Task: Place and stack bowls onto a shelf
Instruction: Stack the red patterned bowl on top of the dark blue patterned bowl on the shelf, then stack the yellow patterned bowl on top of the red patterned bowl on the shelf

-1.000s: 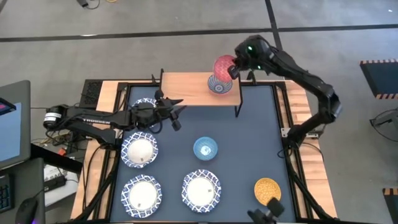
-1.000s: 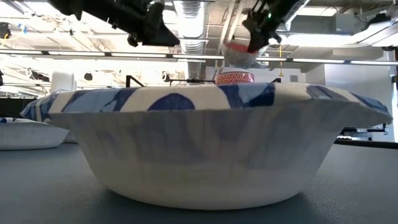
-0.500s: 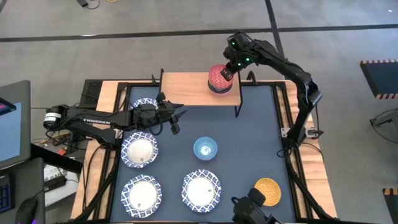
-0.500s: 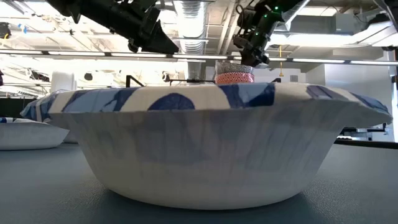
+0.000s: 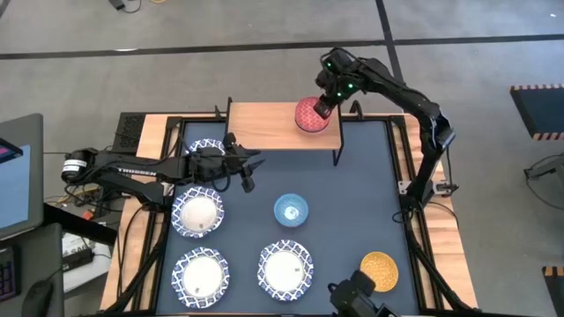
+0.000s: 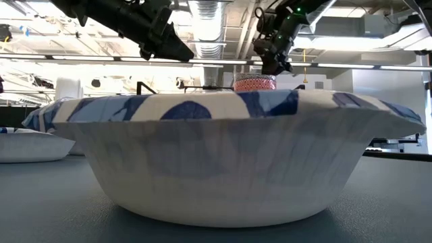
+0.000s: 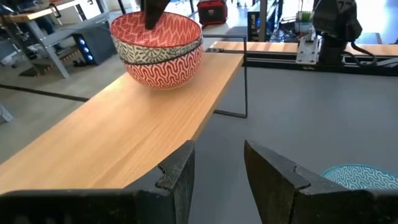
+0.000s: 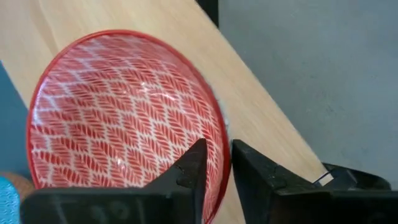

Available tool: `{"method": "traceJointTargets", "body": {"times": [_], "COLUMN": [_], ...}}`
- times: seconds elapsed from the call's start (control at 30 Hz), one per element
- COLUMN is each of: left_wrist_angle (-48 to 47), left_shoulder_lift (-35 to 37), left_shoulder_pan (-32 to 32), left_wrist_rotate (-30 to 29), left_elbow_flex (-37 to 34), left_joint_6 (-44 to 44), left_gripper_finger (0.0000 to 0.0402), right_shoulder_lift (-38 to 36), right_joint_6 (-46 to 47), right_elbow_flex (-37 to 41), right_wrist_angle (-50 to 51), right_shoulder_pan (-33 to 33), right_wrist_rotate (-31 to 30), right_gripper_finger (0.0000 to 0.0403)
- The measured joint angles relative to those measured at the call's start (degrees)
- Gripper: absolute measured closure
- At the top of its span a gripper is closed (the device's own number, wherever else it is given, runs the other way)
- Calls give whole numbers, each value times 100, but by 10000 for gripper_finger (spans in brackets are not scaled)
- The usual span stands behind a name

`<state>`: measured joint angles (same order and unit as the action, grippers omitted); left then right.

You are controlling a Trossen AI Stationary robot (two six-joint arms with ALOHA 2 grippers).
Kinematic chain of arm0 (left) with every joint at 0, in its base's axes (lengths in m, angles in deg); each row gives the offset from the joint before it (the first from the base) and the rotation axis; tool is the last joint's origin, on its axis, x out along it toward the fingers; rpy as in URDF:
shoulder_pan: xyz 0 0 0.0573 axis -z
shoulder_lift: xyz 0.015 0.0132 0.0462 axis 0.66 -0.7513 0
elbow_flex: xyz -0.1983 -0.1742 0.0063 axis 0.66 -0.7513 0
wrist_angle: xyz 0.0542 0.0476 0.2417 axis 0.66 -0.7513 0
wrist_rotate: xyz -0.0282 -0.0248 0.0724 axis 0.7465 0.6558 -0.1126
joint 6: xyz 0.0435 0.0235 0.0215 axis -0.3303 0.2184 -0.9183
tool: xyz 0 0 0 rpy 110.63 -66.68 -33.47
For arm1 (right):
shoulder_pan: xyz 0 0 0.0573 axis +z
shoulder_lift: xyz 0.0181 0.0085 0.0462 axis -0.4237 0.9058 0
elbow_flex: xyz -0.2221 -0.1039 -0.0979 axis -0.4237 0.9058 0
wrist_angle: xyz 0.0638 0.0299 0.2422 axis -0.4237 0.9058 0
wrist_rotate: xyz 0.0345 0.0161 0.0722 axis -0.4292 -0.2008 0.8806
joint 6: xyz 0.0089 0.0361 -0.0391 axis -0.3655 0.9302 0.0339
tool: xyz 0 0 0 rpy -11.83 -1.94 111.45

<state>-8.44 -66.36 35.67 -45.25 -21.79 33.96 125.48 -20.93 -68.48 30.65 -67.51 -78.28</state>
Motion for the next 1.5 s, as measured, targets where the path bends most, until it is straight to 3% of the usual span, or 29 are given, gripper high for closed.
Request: {"method": "traceJointTargets", "body": {"times": [0.5,0.7,0.83,1.0,1.5], "left_wrist_angle": [-112,-112,-106,-273,-717], "left_shoulder_lift": [0,0,0,0,0], "left_shoulder_pan": [0,0,-12,-66,-63], "left_wrist_rotate": [-453,-455,-457,-470,-508], "left_elbow_flex": [0,2,2,4,4], "left_joint_6": [-61,-63,-65,1,74], "left_gripper_finger": [273,273,273,273,273], "right_shoulder_lift": [-276,-487,-457,-258,15], "right_joint_6": [15,15,46,66,-144], "right_elbow_flex": [7,7,7,7,11], "right_wrist_angle": [-90,-196,-768,-1259,-1047], "right_shoulder_pan": [-124,-153,-150,-54,148], "right_wrist_rotate": [476,439,14,108,122], "right_gripper_finger": [181,180,186,191,192]}}
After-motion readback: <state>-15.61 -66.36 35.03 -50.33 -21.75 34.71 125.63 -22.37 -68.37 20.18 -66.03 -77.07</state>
